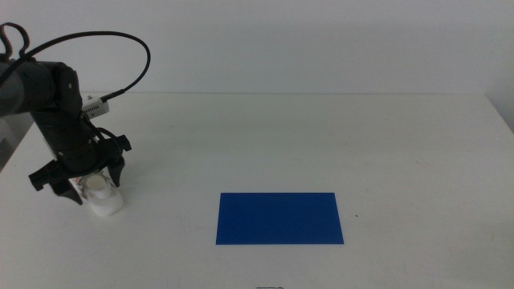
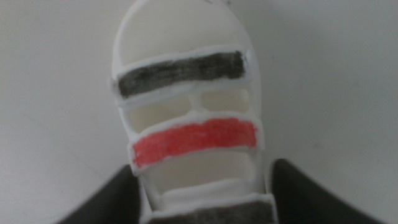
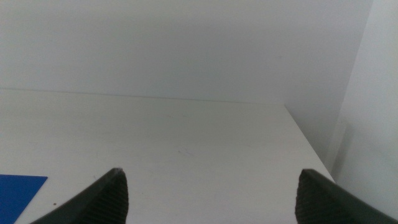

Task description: Use one arm to grab the shoe from the table and place it on the mat.

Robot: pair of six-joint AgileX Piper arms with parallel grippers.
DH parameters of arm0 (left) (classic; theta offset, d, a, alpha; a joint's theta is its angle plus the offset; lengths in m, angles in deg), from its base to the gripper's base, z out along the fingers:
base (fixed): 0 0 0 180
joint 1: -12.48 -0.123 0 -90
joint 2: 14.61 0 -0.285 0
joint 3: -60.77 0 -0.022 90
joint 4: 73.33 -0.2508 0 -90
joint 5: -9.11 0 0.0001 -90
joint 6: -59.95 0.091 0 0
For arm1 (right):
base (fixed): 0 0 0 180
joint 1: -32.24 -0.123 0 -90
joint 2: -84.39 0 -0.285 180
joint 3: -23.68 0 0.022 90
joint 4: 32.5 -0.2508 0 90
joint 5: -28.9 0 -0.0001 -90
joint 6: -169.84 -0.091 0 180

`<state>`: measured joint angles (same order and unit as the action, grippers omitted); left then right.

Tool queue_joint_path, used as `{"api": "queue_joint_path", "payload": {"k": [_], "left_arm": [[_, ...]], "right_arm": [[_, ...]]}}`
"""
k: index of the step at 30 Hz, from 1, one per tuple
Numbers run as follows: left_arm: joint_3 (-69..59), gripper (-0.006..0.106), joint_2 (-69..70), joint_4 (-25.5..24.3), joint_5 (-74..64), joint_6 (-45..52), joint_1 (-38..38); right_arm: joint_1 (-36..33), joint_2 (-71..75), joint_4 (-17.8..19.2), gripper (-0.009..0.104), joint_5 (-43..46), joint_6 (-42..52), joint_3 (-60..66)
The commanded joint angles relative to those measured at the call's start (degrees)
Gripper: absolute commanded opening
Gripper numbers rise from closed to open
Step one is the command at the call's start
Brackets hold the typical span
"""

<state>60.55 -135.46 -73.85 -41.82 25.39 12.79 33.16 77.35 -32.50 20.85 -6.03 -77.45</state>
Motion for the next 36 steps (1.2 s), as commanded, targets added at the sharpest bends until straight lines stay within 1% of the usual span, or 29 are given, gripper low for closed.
{"api": "queue_joint_path", "payload": {"k": [1, 6, 7, 10, 13, 16, 19, 23, 30, 33, 36], "left_arm": [[1.5, 0.053, 3.1, 0.1, 0.0, 0.2, 0.1], [1.6, 0.0, 4.4, 1.4, -3.0, 0.2, 0.1], [1.6, -0.002, 5.1, 1.6, -4.1, 0.6, 0.3], [1.6, -0.002, 8.1, 1.5, -7.1, 0.1, 1.9], [1.6, -0.002, 11.2, 1.3, -9.1, -4.6, 4.8], [1.7, -0.002, 12.7, 1.3, -10.4, -10.8, 9.3], [2.5, -0.002, 12.5, 1.3, -10.2, -12.1, 14.7], [7.3, -0.002, 9.6, 1.3, -11.2, -15.1, 22.6], [20.2, -0.002, 0.7, 0.1, -15.3, -21.0, 34.6], [24.0, -0.002, -2.4, -1.2, -16.2, -23.5, 37.5], [25.9, -0.002, -3.9, -1.3, -16.6, -26.3, 39.2]], "right_arm": [[-0.1, 1.1, 0.5, 0.094, 4.3, 0.2, -1.1], [-0.1, 1.1, 0.5, 0.094, 4.3, 0.2, -1.1], [-0.1, 1.1, 0.5, 0.094, 4.3, 0.2, -1.1], [-0.1, 1.1, 0.5, 0.094, 4.3, 0.2, -1.1], [-0.1, 1.1, 0.5, 0.094, 4.3, 0.2, -1.1], [-0.1, 1.1, 0.5, 0.094, 4.3, 0.2, -1.1], [-0.1, 1.1, 0.5, 0.094, 4.3, 0.2, -1.1], [-0.1, 1.1, 0.5, 0.094, 4.3, 0.2, -1.1], [-0.1, 1.1, 0.5, 0.094, 4.3, 0.2, -1.1], [-0.1, 1.1, 0.5, 0.094, 4.3, 0.2, -1.1], [-0.1, 1.1, 0.5, 0.094, 4.3, 0.2, -1.1]]}}
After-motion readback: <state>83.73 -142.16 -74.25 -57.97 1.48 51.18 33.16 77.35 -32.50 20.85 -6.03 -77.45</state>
